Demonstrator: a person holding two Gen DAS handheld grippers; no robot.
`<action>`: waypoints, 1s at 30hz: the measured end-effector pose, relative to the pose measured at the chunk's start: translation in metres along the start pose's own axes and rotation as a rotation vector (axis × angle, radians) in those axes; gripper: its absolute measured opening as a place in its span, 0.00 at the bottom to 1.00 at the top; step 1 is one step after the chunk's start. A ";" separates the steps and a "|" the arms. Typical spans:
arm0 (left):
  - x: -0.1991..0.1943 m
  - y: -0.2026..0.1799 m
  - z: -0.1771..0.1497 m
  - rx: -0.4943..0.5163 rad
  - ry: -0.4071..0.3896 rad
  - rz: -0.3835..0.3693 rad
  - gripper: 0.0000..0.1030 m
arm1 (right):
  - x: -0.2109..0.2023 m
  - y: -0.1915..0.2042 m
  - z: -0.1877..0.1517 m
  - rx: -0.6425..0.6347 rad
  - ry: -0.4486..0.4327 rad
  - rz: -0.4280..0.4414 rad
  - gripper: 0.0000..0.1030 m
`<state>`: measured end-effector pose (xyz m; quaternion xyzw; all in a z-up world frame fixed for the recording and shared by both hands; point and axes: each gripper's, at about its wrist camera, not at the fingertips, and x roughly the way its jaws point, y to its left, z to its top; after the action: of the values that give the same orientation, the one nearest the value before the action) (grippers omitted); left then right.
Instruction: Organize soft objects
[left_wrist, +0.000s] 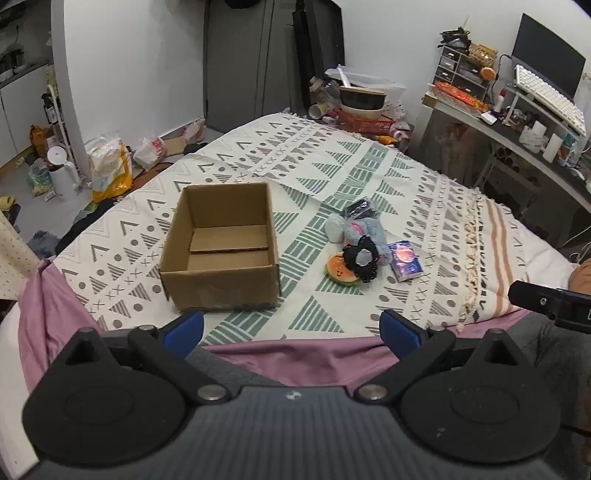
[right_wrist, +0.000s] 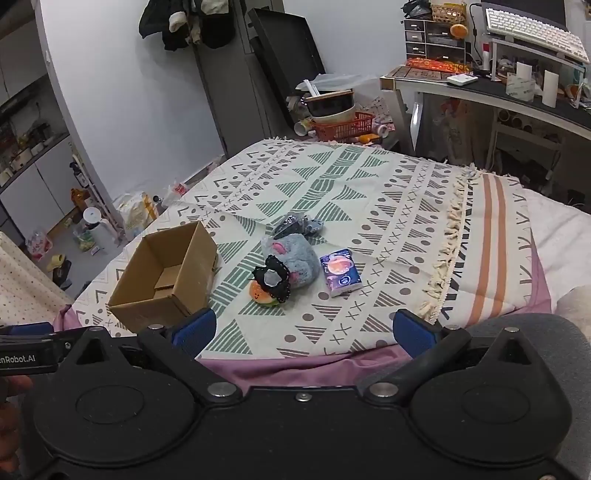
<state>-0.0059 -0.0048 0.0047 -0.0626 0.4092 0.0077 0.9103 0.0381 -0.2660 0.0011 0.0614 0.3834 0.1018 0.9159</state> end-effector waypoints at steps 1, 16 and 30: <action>0.000 -0.001 0.000 0.001 -0.001 -0.006 0.98 | -0.001 0.003 0.000 0.003 -0.002 -0.003 1.00; -0.008 -0.007 -0.001 0.006 -0.016 -0.023 0.98 | -0.006 -0.001 0.002 0.035 -0.018 -0.034 1.00; -0.013 -0.014 -0.003 0.029 -0.023 -0.020 0.98 | -0.011 -0.005 0.002 0.038 -0.040 -0.020 1.00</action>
<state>-0.0158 -0.0182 0.0142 -0.0536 0.3982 -0.0067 0.9157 0.0328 -0.2738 0.0089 0.0768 0.3676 0.0843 0.9230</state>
